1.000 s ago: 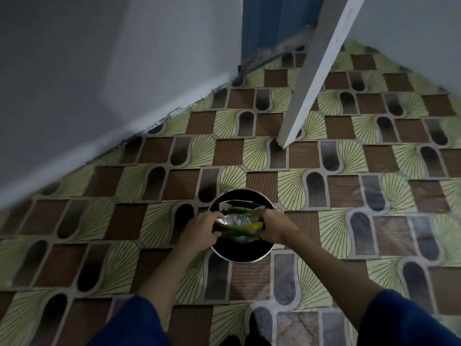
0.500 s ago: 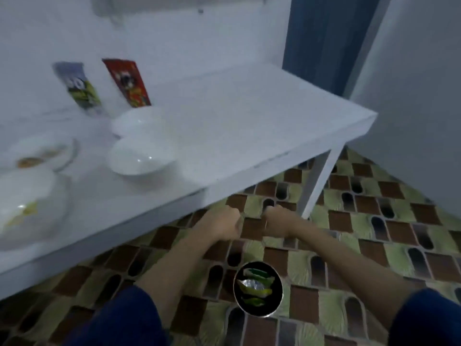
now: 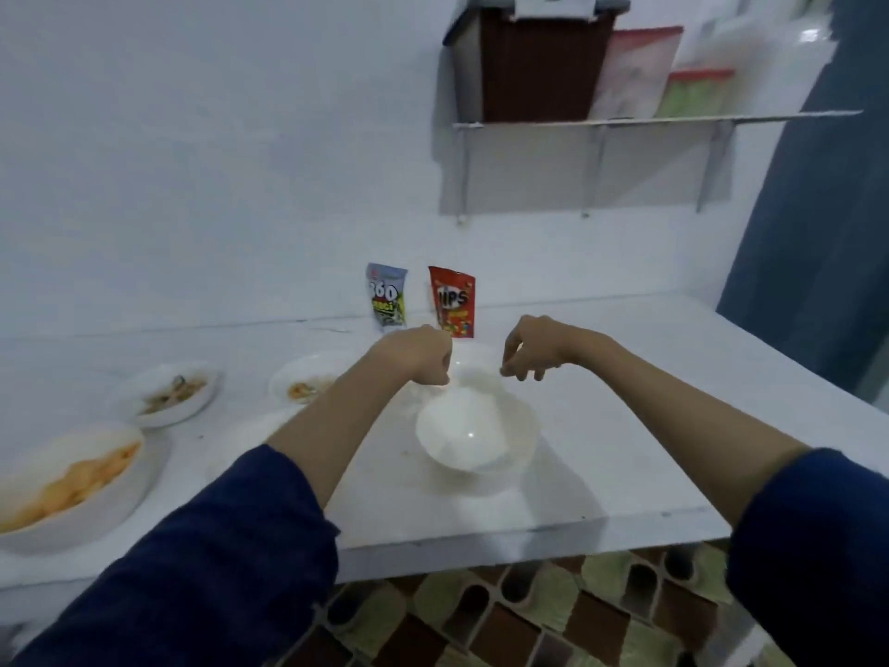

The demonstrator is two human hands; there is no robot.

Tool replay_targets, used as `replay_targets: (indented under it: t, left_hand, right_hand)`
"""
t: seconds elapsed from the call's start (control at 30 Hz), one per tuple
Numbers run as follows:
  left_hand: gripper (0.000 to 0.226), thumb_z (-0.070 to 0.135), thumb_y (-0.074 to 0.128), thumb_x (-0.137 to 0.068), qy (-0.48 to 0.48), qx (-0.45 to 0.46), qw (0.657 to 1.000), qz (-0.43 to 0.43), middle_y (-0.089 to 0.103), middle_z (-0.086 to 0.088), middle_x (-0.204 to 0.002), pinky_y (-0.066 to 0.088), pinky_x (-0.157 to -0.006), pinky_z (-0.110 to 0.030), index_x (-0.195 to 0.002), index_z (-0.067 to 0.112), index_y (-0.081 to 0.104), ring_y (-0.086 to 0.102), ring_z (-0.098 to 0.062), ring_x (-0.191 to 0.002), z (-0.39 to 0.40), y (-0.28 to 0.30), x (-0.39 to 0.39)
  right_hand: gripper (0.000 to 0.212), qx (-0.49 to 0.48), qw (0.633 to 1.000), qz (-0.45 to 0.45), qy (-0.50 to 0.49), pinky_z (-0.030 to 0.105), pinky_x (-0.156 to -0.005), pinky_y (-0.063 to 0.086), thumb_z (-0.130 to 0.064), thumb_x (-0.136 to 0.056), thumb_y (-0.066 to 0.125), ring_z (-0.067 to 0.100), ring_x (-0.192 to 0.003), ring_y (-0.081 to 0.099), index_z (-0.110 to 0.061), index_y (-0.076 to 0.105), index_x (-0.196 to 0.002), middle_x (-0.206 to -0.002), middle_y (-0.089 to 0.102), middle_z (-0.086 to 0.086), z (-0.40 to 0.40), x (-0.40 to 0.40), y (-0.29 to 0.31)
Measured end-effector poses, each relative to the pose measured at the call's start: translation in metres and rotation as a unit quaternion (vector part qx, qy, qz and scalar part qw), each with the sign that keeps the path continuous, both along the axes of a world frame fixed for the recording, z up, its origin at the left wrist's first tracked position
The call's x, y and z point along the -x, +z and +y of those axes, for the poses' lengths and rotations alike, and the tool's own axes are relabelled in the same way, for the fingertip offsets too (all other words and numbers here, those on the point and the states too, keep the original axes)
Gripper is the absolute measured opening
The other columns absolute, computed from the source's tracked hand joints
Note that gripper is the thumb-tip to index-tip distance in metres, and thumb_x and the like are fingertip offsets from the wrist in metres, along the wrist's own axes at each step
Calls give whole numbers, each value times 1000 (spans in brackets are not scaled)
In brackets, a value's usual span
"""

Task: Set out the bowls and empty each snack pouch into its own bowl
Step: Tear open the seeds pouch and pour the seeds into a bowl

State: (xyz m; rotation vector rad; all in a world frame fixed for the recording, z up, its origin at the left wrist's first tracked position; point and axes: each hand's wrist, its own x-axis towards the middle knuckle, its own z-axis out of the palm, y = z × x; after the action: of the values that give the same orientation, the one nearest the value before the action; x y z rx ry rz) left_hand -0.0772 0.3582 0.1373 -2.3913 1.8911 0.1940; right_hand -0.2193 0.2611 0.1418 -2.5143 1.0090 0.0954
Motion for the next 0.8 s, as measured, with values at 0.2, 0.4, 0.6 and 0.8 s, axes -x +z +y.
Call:
replay_targets:
  t: [0.2, 0.4, 0.6, 0.8]
  left_hand:
    - [26, 23, 57, -88, 69, -41, 997, 20, 66, -11, -107, 43, -73, -29, -106, 5, 61, 56, -20, -83, -48, 5, -128]
    - [28, 24, 53, -90, 80, 5, 997, -8, 55, -11, -123, 44, -89, -33, -113, 8, 57, 54, -26, -111, -123, 14, -244]
    - [41, 27, 49, -92, 82, 38, 993, -74, 50, -10, -131, 39, -99, -38, -130, 12, 45, 51, -27, -119, -183, 2, -308]
    - [56, 26, 51, -90, 23, 84, 992, -87, 46, -8, -136, 40, -98, -40, -142, 24, 28, 46, -29, -122, -228, -40, -338]
  right_hand:
    - [27, 5, 1000, -1, 26, 28, -65, 49, -24, -84, 61, 22, -77, 65, -7, 64, -105, -92, 70, 8, -52, -114, 4]
    - [34, 46, 998, -44, 0, 26, -65, 45, -26, -82, 65, 21, -81, 56, -2, 64, -105, -106, 65, 13, -135, -231, 7]
    - [46, 55, 994, -76, -51, 37, -89, 46, -28, -82, 64, 29, -111, 53, -2, 52, -117, -124, 53, 13, -191, -304, -9]
    - [44, 55, 991, -95, -73, 39, -85, 48, -29, -82, 62, 30, -106, 54, 1, 53, -113, -118, 56, 16, -217, -343, -36]
